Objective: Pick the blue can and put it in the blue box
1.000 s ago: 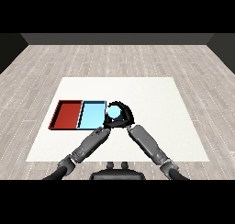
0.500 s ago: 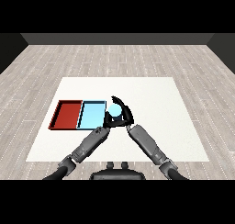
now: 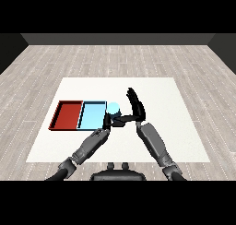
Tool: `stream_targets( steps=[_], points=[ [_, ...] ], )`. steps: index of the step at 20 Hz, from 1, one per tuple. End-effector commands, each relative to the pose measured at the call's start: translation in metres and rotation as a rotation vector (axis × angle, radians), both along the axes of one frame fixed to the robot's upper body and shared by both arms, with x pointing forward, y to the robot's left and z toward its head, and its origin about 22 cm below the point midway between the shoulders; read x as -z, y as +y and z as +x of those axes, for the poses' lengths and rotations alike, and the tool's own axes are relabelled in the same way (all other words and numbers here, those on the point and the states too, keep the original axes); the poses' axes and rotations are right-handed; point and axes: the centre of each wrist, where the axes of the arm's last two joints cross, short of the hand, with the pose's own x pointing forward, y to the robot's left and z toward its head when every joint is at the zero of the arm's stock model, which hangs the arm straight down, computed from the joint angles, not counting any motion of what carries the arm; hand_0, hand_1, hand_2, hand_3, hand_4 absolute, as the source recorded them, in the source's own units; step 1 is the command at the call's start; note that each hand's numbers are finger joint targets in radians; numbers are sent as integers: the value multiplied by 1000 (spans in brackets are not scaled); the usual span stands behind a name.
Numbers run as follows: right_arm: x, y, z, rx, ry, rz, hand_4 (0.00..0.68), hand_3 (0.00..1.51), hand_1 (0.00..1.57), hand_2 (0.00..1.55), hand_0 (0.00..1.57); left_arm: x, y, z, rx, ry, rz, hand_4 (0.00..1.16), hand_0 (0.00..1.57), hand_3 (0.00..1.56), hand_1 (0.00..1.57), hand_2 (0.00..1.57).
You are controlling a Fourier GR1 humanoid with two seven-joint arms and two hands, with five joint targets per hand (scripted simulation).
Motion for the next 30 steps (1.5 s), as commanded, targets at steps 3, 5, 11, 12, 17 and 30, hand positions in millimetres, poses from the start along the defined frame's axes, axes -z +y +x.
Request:
stream_targets(
  steps=[3, 5, 11, 12, 17, 30],
  points=[
    [-26, -52, -19, 43, -91, 67, 0, 0, 0, 0, 0, 7, 37, -8, -89, -52, 13, 1142, 1571, 1484, 1571, 1571],
    [-22, -67, -42, 69, -103, 155, 0, 0, 0, 0, 0, -12, 25, 12, -106, -77, 23, 1148, 1571, 1466, 1571, 1568],
    [-38, -115, -35, 179, -130, 188, 0, 0, 0, 0, 0, -14, 66, 27, -202, -64, 93, 1146, 1571, 1473, 1571, 1562],
    [-26, -101, -36, 175, -103, 170, 0, 0, 0, 0, 0, -37, 99, 47, -200, -47, 106, 1145, 1571, 1470, 1571, 1562],
    [-25, -113, -42, 206, -111, 172, 0, 0, 0, 0, 0, -13, 124, 65, -275, 38, 172, 1131, 1571, 1479, 1571, 1571],
    [4, -124, -20, 258, -42, 188, 0, 0, 0, 0, 0, 29, 168, 70, -431, 434, 366, 986, 1571, 1347, 1571, 1511]
  ],
)
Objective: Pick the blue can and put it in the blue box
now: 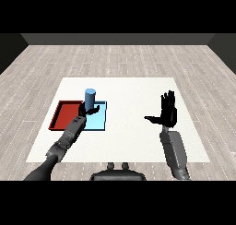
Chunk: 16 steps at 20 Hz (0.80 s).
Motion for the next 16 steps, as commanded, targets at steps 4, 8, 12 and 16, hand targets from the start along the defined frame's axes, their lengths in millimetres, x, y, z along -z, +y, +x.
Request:
stream_targets(
  steps=[4, 8, 12, 16],
  points=[
    [8, -5, 9, 3, 17, -3, 0, 0, 0, 0, 0, 45, 15, -29, -115, 284, 70, 927, 1234, 1110, 1234, 1144],
    [8, -25, -4, -5, 7, 0, 0, 0, 0, 0, 0, 59, 26, -44, -42, 353, 81, 933, 887, 415, 887, 753],
    [14, -11, 5, -26, 7, 13, 0, 0, 0, 0, 0, 61, 24, -46, -23, 390, 77, 526, 984, 0, 984, 943],
    [11, -2, 3, -40, -1, 16, 0, 0, 0, 0, 0, 58, 22, -43, -18, 373, 217, 96, 0, 0, 0, 0]
  ],
)
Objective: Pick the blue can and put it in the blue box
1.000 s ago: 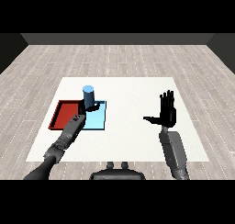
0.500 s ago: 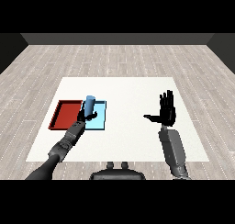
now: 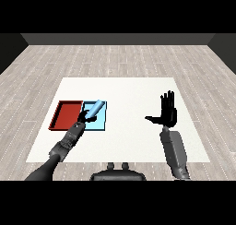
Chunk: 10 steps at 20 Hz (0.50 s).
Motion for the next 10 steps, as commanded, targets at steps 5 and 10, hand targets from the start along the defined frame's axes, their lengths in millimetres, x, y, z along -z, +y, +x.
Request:
stream_targets(
  steps=[5, 10],
  points=[
    [2, 13, 1, -27, -31, 23, 0, 0, 0, 0, 0, -4, 0, 3, -126, -98, 94, 0, 0, 0, 0, 0],
    [1, -5, -6, -10, -21, 30, 0, 0, 0, 0, 0, -8, -14, 8, -166, -300, 85, 0, 0, 0, 0, 0]
  ],
)
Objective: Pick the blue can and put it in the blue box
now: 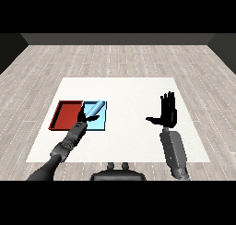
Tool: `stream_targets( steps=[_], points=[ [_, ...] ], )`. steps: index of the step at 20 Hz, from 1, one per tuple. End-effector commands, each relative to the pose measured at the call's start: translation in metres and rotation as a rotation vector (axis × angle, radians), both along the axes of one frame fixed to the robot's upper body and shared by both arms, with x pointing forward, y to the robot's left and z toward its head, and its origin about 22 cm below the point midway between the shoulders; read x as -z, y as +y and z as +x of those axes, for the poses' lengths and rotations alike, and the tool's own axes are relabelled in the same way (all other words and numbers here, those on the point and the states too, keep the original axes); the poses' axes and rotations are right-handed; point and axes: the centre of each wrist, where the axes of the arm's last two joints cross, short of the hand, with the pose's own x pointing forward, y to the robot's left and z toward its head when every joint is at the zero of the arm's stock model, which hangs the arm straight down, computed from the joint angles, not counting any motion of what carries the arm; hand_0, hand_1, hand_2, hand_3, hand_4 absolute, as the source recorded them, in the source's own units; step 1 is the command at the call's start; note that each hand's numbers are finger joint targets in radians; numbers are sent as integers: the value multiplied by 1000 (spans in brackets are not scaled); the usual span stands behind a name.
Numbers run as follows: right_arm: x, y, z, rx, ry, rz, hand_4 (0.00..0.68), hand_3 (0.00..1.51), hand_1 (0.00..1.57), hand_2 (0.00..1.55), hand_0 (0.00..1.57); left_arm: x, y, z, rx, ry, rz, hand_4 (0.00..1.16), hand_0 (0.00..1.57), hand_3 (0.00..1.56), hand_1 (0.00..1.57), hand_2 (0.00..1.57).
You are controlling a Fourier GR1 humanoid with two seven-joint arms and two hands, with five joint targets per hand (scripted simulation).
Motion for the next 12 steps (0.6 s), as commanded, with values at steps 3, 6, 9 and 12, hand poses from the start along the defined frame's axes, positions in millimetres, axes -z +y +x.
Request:
stream_targets(
  steps=[3, 6, 9, 12],
  points=[
    [-9, 7, 16, -15, -18, 12, 0, 0, 0, 0, 0, -31, -11, 21, 50, -347, -38, 0, 0, 0, 0, 0],
    [-8, 7, 4, -31, -16, -20, 0, 0, 0, 0, 0, -31, -26, 17, 203, -510, -187, 0, 0, 0, 0, 0],
    [9, 8, -3, -45, 12, -48, 0, 0, 0, 0, 0, -56, -40, 28, 372, -667, -307, 0, 0, 0, 0, 0],
    [12, 4, -8, -60, 49, -69, 0, 0, 0, 0, 0, -39, -19, 3, 444, -763, -351, 0, 0, 0, 0, 0]
  ],
)
